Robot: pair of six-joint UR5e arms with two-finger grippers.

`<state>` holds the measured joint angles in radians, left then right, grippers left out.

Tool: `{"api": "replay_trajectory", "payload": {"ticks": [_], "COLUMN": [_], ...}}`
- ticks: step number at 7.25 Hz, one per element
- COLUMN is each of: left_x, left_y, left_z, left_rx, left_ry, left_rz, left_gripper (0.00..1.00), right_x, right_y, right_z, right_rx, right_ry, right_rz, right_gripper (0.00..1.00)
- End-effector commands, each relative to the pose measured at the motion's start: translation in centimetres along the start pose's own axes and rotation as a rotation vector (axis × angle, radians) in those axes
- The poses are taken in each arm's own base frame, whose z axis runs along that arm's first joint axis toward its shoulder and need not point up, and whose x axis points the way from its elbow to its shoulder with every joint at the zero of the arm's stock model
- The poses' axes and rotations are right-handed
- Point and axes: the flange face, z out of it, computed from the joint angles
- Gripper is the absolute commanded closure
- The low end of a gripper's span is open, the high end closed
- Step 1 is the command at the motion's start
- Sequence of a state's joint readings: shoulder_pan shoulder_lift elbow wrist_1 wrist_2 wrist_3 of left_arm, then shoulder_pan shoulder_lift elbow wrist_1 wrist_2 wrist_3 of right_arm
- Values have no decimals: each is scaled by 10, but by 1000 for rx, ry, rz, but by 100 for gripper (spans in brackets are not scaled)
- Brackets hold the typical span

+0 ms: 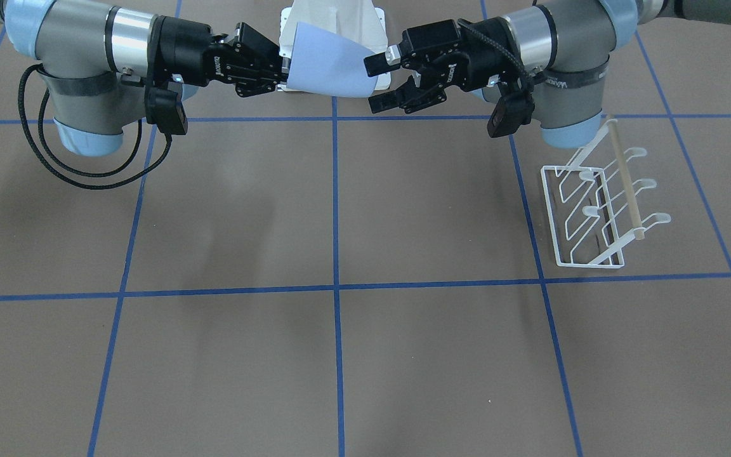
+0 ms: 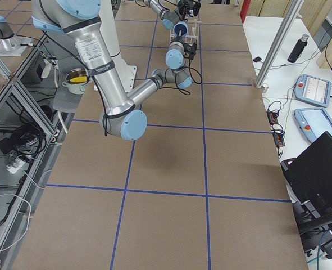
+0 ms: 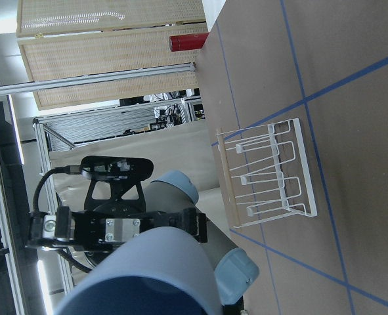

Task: Hang cup on cup holder
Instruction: 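Close the left gripper on the cup's base held out by the right gripper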

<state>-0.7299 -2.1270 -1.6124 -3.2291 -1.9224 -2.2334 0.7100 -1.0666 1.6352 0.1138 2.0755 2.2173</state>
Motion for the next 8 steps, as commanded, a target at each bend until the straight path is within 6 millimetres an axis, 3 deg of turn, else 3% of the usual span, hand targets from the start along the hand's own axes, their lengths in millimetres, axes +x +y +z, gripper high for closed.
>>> {"api": "replay_trajectory", "payload": {"ticks": [1, 3, 5, 8], "left_x": [0, 3, -9, -10], "left_y": [2, 6, 15, 20], "left_z": [-1, -6, 0, 4], "left_rx": [-9, -22, -32, -44], "left_ry": [24, 89, 136, 141], "left_rz": [-14, -73, -95, -99], "left_gripper": [2, 2, 2, 2], "right_x": [-3, -2, 13, 14], "right_y": [0, 0, -7, -7], "right_z": [-1, -2, -13, -9], "right_rx": [-1, -7, -38, -45], "right_ry": [-32, -39, -136, -147], "right_rz": [27, 35, 80, 93], "right_gripper": [100, 100, 100, 100]}}
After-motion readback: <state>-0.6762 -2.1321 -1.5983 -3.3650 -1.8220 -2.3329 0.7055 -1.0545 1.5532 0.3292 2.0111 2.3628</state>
